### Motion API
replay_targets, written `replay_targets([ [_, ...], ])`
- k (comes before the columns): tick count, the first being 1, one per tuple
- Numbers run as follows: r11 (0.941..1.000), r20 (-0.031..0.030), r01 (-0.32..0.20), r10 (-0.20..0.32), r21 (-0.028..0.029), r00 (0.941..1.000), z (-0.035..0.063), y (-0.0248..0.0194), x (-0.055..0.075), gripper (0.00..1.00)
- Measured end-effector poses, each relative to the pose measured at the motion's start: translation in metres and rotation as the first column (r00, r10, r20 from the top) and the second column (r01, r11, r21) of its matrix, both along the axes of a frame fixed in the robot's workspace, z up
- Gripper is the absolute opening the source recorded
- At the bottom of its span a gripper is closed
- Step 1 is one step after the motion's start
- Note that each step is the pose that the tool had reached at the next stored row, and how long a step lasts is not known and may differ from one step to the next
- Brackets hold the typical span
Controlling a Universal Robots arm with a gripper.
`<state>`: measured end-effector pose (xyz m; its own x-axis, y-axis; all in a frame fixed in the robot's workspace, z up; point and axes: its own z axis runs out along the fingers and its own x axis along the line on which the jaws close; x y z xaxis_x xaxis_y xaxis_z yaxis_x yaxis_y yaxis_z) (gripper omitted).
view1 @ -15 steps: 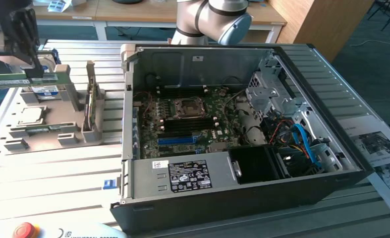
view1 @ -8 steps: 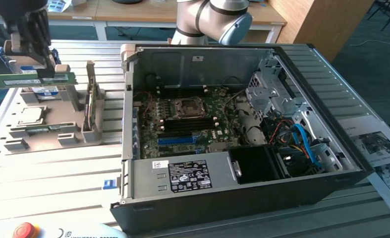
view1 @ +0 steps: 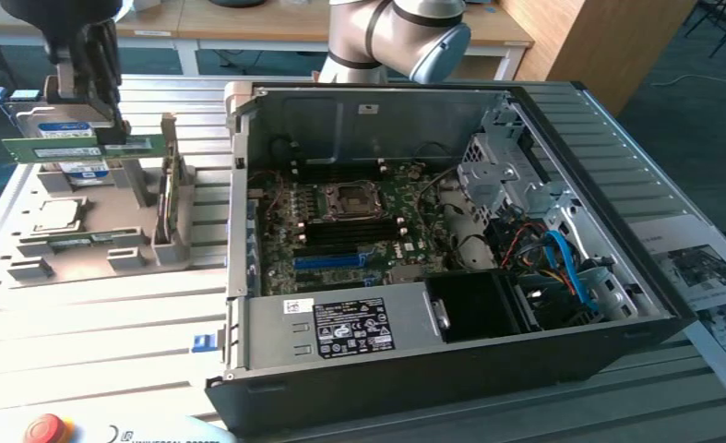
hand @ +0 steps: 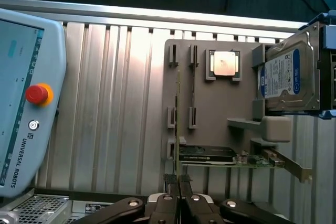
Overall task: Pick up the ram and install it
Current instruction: 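Pick up the ram and move it above insertion slot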
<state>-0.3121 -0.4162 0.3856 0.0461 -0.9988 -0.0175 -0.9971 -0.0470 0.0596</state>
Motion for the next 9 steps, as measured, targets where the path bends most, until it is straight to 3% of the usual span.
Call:
replay_targets([
  [9,1.0000,-0.0001,0.000,0.000,-0.0001,1.0000,0.0040,0.0000,0.0004,0.12],
])
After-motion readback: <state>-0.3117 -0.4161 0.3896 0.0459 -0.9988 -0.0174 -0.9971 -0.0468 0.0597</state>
